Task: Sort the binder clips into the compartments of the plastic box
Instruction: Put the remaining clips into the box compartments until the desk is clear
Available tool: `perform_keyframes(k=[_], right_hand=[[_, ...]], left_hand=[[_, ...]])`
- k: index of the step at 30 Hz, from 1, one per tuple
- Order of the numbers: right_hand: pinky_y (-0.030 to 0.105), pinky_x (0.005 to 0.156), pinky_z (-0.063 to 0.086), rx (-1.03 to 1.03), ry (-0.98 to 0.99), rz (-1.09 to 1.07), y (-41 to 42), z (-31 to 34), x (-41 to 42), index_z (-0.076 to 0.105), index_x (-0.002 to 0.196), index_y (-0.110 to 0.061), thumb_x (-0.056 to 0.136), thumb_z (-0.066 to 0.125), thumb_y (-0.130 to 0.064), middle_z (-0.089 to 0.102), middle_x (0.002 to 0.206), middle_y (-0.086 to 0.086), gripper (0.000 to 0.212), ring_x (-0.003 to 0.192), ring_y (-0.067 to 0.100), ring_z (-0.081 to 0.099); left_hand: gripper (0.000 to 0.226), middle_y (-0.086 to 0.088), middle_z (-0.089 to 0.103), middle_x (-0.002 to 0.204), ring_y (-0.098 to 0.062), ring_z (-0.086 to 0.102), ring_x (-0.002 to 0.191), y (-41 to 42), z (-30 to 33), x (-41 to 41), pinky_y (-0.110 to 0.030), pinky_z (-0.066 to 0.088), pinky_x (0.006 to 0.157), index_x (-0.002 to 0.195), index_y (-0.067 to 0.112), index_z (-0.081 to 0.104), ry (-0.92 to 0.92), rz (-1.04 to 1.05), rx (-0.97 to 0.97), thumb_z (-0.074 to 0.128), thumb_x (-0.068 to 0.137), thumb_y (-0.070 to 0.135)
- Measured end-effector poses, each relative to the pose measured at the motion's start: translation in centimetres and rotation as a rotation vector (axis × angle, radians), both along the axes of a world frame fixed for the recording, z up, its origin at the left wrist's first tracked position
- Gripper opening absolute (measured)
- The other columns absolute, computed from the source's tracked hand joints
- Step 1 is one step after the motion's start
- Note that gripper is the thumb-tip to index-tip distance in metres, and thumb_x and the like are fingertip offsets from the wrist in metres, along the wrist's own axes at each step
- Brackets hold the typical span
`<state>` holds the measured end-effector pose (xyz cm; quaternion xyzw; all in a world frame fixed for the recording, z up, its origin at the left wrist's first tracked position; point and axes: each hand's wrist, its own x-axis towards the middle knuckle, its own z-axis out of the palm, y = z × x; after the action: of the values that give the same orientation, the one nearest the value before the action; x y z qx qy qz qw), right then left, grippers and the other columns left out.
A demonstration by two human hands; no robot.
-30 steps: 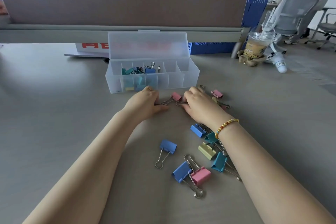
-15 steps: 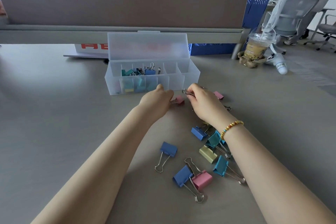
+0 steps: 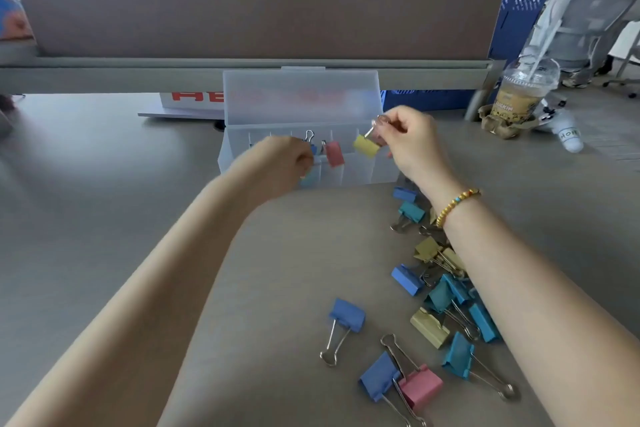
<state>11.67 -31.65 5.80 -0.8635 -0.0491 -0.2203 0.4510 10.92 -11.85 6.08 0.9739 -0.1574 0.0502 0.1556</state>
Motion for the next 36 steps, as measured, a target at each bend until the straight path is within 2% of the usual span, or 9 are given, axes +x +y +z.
perform_keyframes(k=[3, 7, 10, 16, 18, 20, 24, 30, 36], right_hand=[[0.039, 0.074, 0.058, 0.044, 0.019, 0.045, 1.9, 0.8, 3.0, 0.056, 0.074, -0.017, 0.092, 0.053, -0.013, 0.069, 0.085, 0.004, 0.019, 0.080, 0.020, 0.068], [0.010, 0.061, 0.044, -0.091, 0.010, -0.014, 4.1, 0.4, 6.0, 0.055, 0.091, -0.014, 0.095, 0.047, -0.017, 0.066, 0.094, 0.002, 0.009, 0.083, 0.019, 0.059], [0.029, 0.073, 0.050, 0.001, 0.047, -0.012, 4.8, -0.1, 7.4, 0.048, 0.091, -0.016, 0.095, 0.045, -0.018, 0.060, 0.094, 0.002, 0.005, 0.088, 0.020, 0.057], [0.031, 0.074, 0.050, 0.186, 0.183, -0.017, 4.7, -0.5, 8.8, 0.053, 0.094, -0.016, 0.093, 0.036, -0.011, 0.056, 0.088, -0.001, 0.017, 0.084, 0.019, 0.056], [0.029, 0.068, 0.047, 0.081, 0.242, 0.001, 4.7, -0.2, 9.2, 0.058, 0.096, -0.007, 0.092, 0.035, -0.010, 0.052, 0.078, 0.000, 0.024, 0.071, 0.017, 0.050], [0.026, 0.054, 0.031, -0.156, 0.315, 0.044, 5.0, 0.1, 9.7, 0.057, 0.079, -0.001, 0.090, 0.039, -0.012, 0.045, 0.070, 0.004, 0.023, 0.063, 0.018, 0.040], [0.025, 0.047, 0.021, -0.558, 0.489, 0.101, 6.1, 0.5, 9.7, 0.036, 0.057, -0.014, 0.091, 0.053, -0.037, 0.031, 0.055, 0.002, 0.044, 0.049, 0.018, 0.030], [0.021, 0.053, 0.034, -0.690, 0.499, 0.099, 5.8, -0.4, 10.2, 0.063, 0.092, -0.002, 0.089, 0.056, -0.012, 0.063, 0.087, 0.015, 0.013, 0.071, 0.025, 0.053], [0.026, 0.070, 0.042, -0.813, 0.425, 0.099, 5.5, 0.3, 10.2, 0.065, 0.106, -0.002, 0.087, 0.045, 0.005, 0.064, 0.107, 0.016, 0.028, 0.089, 0.030, 0.059]], left_hand=[[0.024, -0.011, 0.065, 0.088, -0.031, 0.057, 0.071, 1.7, 1.3, 2.1, -0.033, 0.047, 0.066, 0.093, 0.004, 0.066, -0.051, 0.092, -0.140, 0.043, 0.092, 0.010], [0.027, -0.018, 0.069, 0.091, -0.035, 0.062, 0.072, 1.9, 1.3, 4.5, -0.037, 0.053, 0.067, 0.093, 0.002, 0.067, -0.050, 0.175, -0.185, 0.040, 0.093, 0.009], [0.029, -0.016, 0.071, 0.095, -0.035, 0.064, 0.079, 1.8, 0.8, 6.1, -0.040, 0.055, 0.072, 0.096, 0.005, 0.068, -0.020, 0.209, -0.228, 0.040, 0.094, 0.010], [0.026, -0.013, 0.071, 0.097, -0.036, 0.064, 0.086, 2.1, 0.5, 7.3, -0.041, 0.057, 0.078, 0.089, 0.012, 0.066, -0.003, 0.244, -0.259, 0.041, 0.092, 0.009], [0.025, -0.012, 0.071, 0.097, -0.035, 0.065, 0.085, 2.2, 0.7, 7.6, -0.041, 0.057, 0.079, 0.089, 0.012, 0.065, 0.002, 0.248, -0.279, 0.041, 0.093, 0.009], [0.025, -0.012, 0.071, 0.097, -0.035, 0.066, 0.084, 2.3, 0.9, 8.0, -0.043, 0.057, 0.079, 0.091, 0.010, 0.066, 0.002, 0.260, -0.292, 0.040, 0.092, 0.008], [0.027, -0.013, 0.072, 0.097, -0.032, 0.065, 0.076, 2.2, 0.9, 8.7, -0.040, 0.057, 0.078, 0.097, 0.006, 0.067, 0.008, 0.287, -0.304, 0.040, 0.094, 0.009], [0.028, -0.011, 0.072, 0.096, -0.020, 0.056, 0.060, 2.1, 0.4, 9.4, -0.033, 0.054, 0.072, 0.096, 0.007, 0.067, 0.040, 0.288, -0.322, 0.039, 0.096, 0.010], [0.029, -0.010, 0.072, 0.094, -0.024, 0.062, 0.061, 1.9, 0.4, 9.7, -0.033, 0.056, 0.066, 0.098, 0.005, 0.066, 0.044, 0.283, -0.339, 0.038, 0.097, 0.011]])
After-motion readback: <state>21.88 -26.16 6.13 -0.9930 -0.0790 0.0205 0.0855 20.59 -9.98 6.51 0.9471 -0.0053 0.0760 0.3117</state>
